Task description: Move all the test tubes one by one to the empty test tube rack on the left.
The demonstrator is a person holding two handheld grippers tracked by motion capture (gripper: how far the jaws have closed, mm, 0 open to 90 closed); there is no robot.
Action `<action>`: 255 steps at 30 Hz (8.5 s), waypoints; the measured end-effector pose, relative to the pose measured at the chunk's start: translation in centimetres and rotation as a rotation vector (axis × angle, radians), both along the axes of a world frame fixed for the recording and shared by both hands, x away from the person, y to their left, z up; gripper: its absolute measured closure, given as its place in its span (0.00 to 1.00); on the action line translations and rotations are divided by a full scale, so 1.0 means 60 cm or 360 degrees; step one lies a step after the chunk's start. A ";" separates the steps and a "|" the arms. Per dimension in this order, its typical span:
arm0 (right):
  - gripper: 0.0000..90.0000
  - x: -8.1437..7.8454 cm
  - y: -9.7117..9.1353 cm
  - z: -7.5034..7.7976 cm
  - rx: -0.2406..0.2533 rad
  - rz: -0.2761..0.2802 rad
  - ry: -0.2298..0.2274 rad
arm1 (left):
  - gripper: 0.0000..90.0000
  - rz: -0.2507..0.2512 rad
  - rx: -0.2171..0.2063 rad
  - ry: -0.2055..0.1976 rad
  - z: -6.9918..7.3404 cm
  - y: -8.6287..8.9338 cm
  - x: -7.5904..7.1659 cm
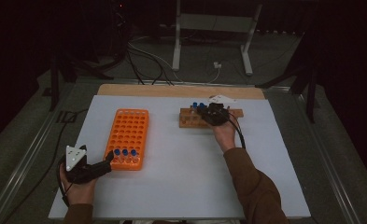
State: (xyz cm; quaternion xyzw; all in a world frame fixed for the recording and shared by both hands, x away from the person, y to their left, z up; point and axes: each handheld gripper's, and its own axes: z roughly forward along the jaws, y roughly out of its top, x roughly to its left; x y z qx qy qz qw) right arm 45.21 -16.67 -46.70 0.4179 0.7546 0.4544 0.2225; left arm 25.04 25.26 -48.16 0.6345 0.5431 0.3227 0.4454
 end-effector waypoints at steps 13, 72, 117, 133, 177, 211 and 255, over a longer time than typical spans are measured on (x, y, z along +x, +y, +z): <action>0.86 -0.010 -0.011 0.024 0.0051 -0.0013 -0.0052 | 0.01 0.0020 0.0005 -0.0027 0.003 0.004 -0.004; 0.85 -0.103 0.005 0.112 0.0202 0.0345 -0.0004 | 0.03 -0.0251 -0.0062 -0.0179 0.108 -0.106 0.013; 0.85 -0.185 0.088 0.123 0.0187 0.0720 0.0035 | 0.82 -0.0639 0.0016 -0.0013 0.085 -0.311 0.071; 0.65 -0.183 0.076 0.125 0.0242 0.0699 0.0033 | 0.87 -0.0656 -0.0023 0.0018 0.083 -0.304 0.074; 0.01 -0.175 -0.058 0.094 0.0154 0.0325 -0.0024 | 0.87 -0.0453 -0.0221 -0.0135 0.148 -0.180 0.067; 0.01 -0.187 -0.134 0.078 0.0151 0.0185 -0.0051 | 0.87 -0.0238 -0.0173 -0.0116 0.116 -0.034 0.042; 0.01 -0.194 -0.163 0.067 0.0203 0.0155 -0.0059 | 0.87 -0.0328 -0.0031 0.0236 -0.012 -0.022 0.012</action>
